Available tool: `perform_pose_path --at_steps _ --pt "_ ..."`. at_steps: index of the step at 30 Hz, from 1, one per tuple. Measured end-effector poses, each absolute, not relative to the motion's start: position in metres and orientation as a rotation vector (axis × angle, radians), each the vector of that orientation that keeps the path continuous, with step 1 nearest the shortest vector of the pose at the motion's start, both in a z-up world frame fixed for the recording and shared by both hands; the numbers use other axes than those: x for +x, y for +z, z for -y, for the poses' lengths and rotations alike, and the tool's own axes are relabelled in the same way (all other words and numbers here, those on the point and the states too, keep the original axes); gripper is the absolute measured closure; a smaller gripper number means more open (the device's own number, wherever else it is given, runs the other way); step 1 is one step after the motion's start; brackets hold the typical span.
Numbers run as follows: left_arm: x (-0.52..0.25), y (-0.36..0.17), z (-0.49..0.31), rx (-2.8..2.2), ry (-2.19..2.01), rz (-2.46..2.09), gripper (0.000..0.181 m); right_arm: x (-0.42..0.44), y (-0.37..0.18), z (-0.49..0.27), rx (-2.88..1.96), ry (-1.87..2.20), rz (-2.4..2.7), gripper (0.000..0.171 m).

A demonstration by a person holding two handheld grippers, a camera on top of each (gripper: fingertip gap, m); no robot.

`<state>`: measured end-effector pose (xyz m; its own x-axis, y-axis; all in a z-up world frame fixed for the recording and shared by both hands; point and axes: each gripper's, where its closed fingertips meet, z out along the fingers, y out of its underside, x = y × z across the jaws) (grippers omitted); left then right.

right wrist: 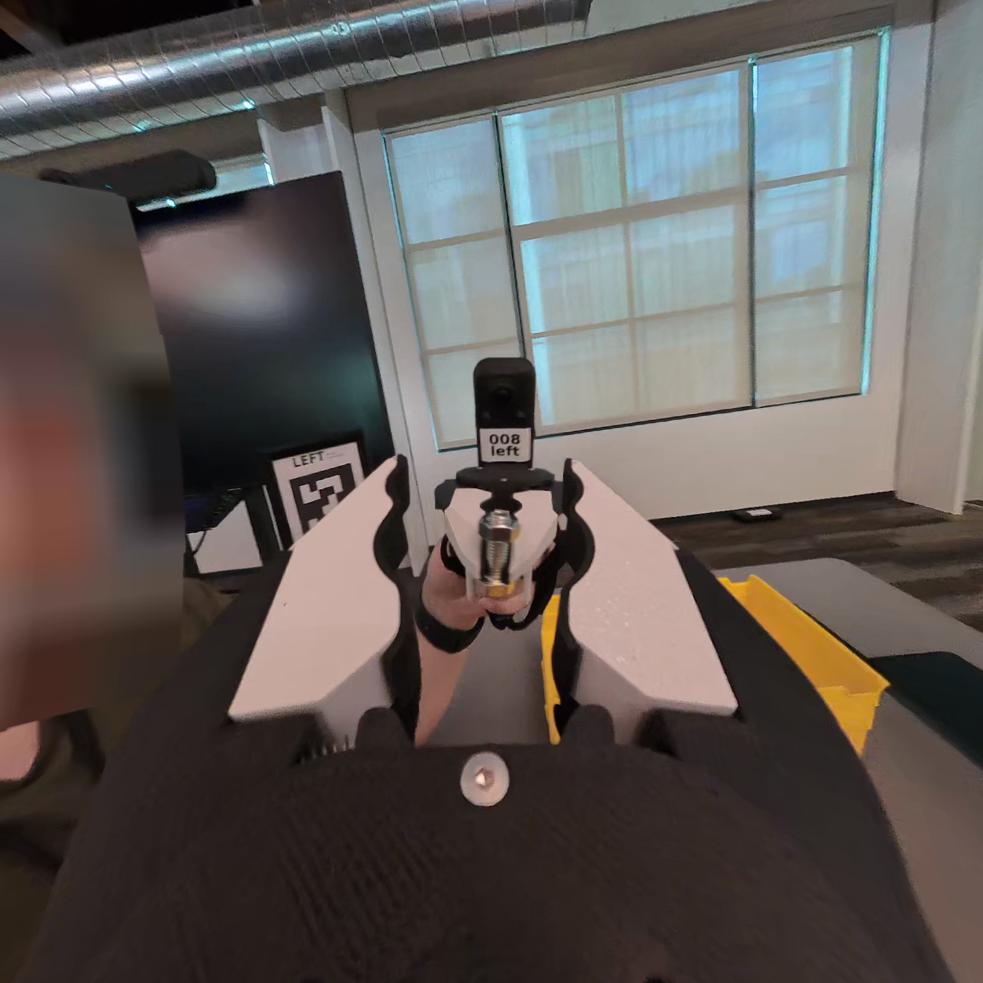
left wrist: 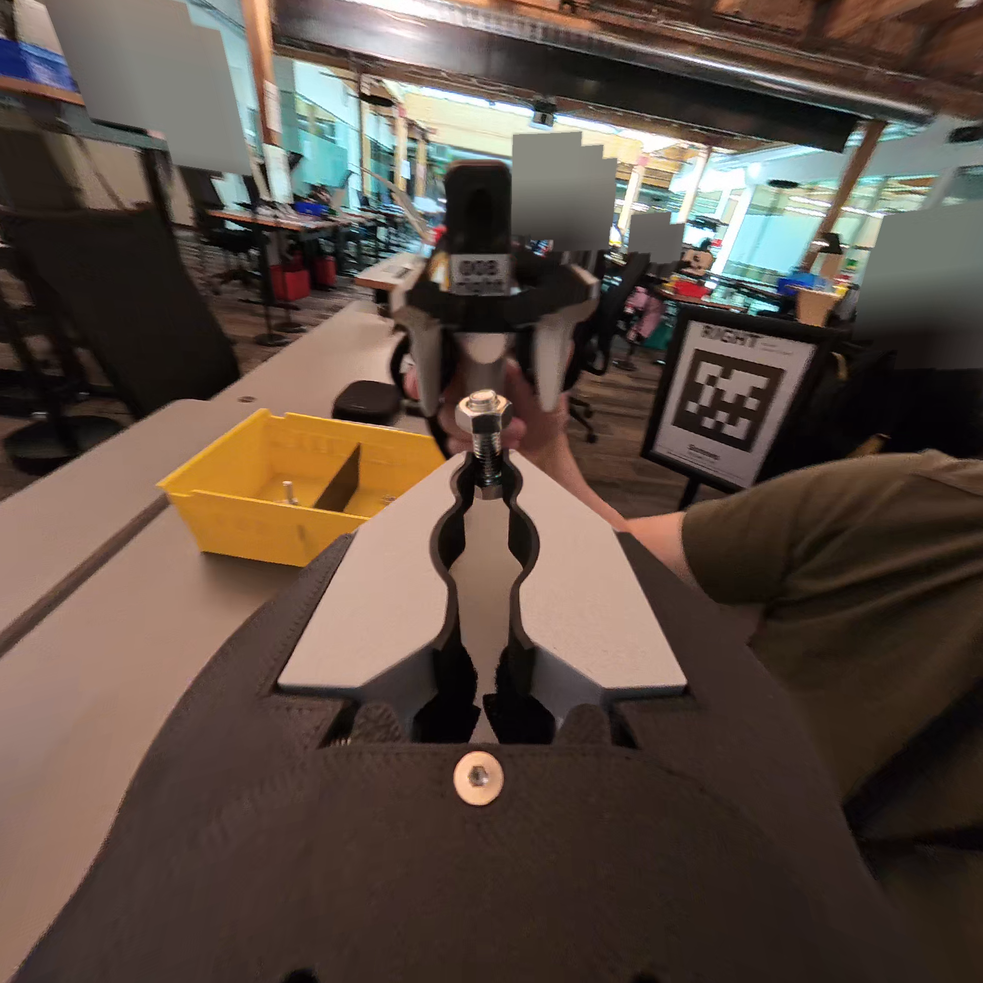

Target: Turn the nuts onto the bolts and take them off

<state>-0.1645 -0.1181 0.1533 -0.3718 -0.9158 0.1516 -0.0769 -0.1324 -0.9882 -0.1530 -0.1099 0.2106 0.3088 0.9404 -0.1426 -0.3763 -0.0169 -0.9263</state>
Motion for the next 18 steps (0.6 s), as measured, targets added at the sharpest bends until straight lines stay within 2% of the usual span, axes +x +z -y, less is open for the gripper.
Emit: perform_pose_path --at_steps 6,11,18 --pt "-0.176 0.165 0.088 -1.181 -1.530 -1.282 0.174 -0.173 0.198 0.094 -1.260 1.047 0.656 0.110" --pt "-0.176 0.158 0.077 -1.214 -1.455 -1.277 0.174 -0.170 0.197 0.079 -1.241 1.000 0.575 0.121" --pt "-0.169 0.157 0.087 -1.197 -1.511 -1.313 0.174 -0.171 0.180 0.068 -1.321 1.003 0.586 0.120"
